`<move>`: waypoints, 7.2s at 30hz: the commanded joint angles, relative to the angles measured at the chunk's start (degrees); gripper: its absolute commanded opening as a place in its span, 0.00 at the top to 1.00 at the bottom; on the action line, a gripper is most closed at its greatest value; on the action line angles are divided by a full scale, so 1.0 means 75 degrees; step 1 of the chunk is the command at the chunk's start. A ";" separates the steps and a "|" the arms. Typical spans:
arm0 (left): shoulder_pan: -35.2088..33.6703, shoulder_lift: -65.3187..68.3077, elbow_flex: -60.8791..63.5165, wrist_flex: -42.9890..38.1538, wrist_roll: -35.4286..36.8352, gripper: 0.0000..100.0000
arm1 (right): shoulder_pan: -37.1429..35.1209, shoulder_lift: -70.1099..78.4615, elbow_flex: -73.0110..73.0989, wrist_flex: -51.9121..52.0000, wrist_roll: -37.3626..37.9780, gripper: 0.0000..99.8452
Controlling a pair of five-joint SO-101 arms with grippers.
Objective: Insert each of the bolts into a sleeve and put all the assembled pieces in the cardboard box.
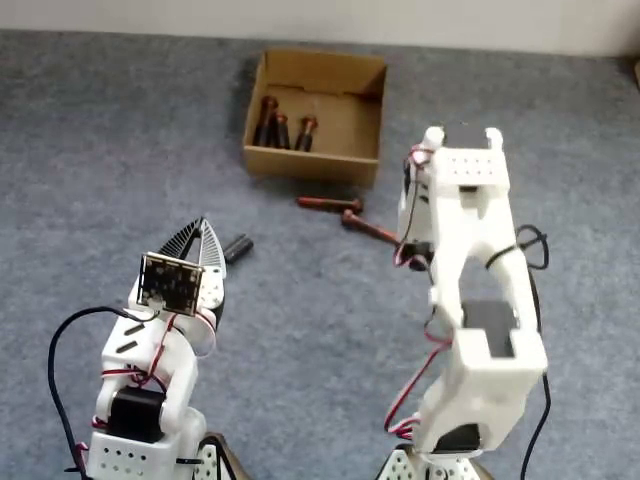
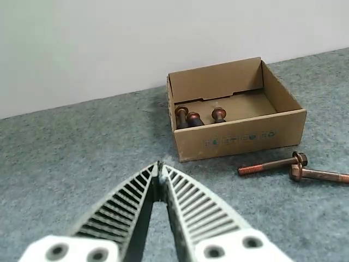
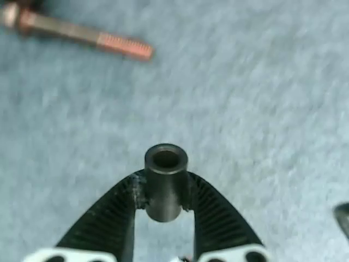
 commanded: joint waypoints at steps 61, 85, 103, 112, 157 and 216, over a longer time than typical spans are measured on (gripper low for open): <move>0.2198 1.8725 -1.6768 0.5556 -0.3399 0.81 | 0.2397 -0.5890 0.7707 -0.8082 -0.4149 1.00; 0.1999 2.2371 -1.9921 0.5556 -0.5673 0.88 | 0.2385 -0.5890 0.7707 -0.8082 -0.4149 1.00; 0.2045 2.2593 -2.1656 0.7830 -0.5638 0.99 | 0.2385 -0.5890 0.7707 -0.8082 -0.4149 1.00; 0.2010 2.2382 -2.1597 0.8358 -0.4841 0.99 | 0.2385 -0.5890 0.7707 -0.8082 -0.4149 1.00; 0.2479 1.6006 -1.1329 0.5380 -0.3540 0.83 | 0.2221 -0.5878 0.7859 -0.8094 -0.4091 1.00; 0.2725 0.7824 -0.6570 0.2813 -0.0774 0.99 | -0.0217 -1.0075 0.9371 -0.7203 -0.3001 1.00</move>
